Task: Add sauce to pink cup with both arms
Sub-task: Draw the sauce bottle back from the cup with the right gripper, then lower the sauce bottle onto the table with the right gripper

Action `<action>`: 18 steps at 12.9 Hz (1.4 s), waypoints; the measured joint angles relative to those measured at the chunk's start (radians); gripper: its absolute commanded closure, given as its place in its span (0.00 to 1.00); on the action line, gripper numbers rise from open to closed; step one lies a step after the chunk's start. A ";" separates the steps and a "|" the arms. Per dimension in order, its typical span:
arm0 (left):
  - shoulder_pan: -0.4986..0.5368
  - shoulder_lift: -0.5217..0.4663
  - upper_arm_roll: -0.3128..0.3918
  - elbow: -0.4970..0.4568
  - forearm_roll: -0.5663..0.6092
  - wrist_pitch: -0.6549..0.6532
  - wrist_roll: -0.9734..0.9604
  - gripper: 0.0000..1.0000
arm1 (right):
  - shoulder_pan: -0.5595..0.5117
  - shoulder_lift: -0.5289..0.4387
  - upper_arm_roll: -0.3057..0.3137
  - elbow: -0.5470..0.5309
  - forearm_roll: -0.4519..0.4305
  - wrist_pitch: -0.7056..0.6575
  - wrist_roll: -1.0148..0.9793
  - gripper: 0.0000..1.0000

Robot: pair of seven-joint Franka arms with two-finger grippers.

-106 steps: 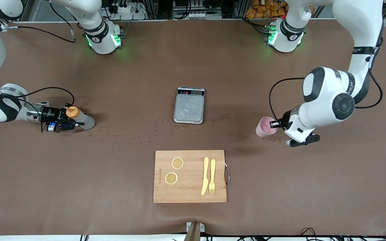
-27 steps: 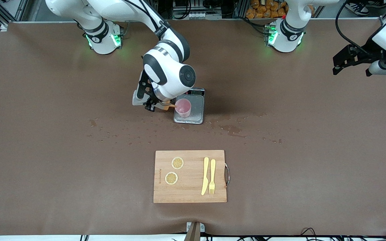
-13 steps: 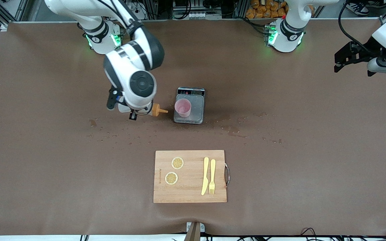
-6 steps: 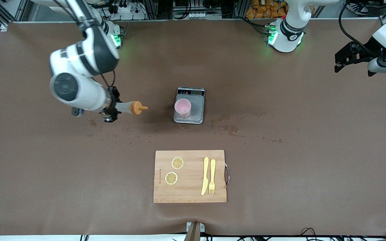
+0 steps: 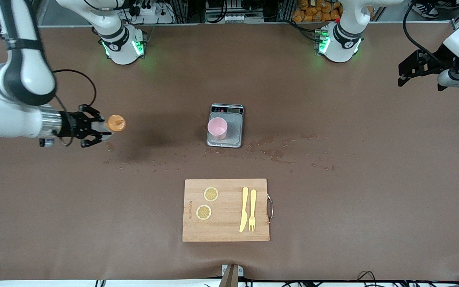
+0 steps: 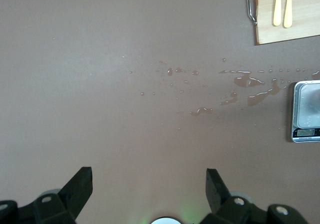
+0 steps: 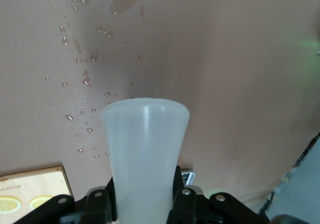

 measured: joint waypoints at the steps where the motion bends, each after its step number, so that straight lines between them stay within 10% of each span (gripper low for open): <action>1: 0.001 0.002 0.001 0.000 0.000 0.000 0.000 0.00 | -0.060 0.013 0.000 -0.014 0.043 -0.027 -0.093 1.00; 17: 0.002 0.008 -0.001 0.000 0.000 0.000 0.000 0.00 | -0.402 0.548 0.003 0.115 0.222 -0.185 -0.729 1.00; 18: 0.002 0.008 -0.001 0.000 0.000 0.000 0.000 0.00 | -0.402 0.550 0.005 0.115 0.223 -0.185 -0.731 0.82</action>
